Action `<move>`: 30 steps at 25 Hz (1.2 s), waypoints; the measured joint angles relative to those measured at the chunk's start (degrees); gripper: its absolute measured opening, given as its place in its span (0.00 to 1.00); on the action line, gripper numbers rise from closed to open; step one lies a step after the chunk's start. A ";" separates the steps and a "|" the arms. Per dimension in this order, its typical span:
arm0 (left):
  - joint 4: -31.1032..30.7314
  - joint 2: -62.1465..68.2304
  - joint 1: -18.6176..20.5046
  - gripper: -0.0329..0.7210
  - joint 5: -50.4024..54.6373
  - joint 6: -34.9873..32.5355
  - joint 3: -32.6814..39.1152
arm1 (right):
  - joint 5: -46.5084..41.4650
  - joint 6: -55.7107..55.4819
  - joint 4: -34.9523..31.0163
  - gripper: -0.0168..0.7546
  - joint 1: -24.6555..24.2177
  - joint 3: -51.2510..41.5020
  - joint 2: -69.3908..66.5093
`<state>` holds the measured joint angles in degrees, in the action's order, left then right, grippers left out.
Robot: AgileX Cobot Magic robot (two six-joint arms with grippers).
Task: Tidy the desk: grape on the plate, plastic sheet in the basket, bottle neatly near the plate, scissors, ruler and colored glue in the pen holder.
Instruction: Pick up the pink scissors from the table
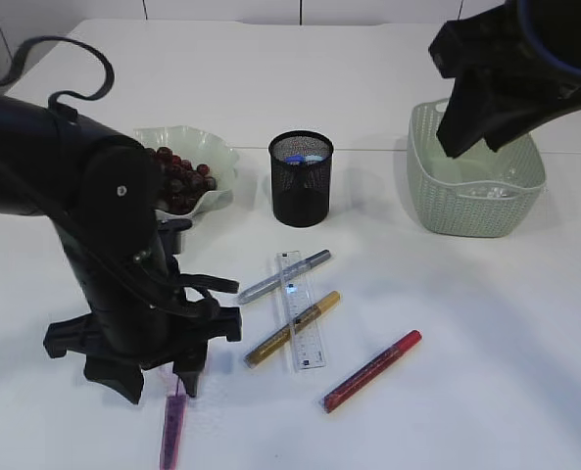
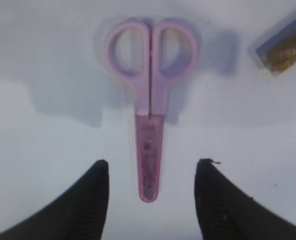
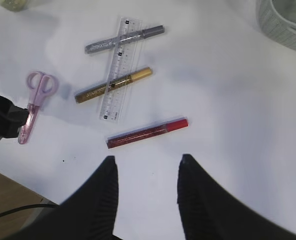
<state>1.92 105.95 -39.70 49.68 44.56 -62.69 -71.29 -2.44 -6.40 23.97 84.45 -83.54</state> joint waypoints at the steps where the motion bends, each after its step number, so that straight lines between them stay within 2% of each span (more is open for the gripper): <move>1: 0.24 0.57 0.00 0.58 -0.15 0.00 0.00 | 0.00 0.00 0.00 0.44 0.00 0.00 0.15; 14: 1.54 2.59 0.91 0.58 -2.07 0.00 0.00 | -0.22 0.00 -1.06 0.45 0.00 0.00 0.14; 21: 5.21 2.59 1.85 0.58 -1.96 -3.33 0.00 | -0.22 0.00 -1.37 0.45 0.00 0.00 0.14; 30: 5.56 3.89 1.85 0.58 -0.77 -3.88 0.00 | -0.22 0.00 -1.80 0.45 0.00 0.00 0.14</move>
<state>7.47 109.84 -37.85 48.92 40.69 -62.69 -71.51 -2.44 -8.20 23.97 84.45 -83.41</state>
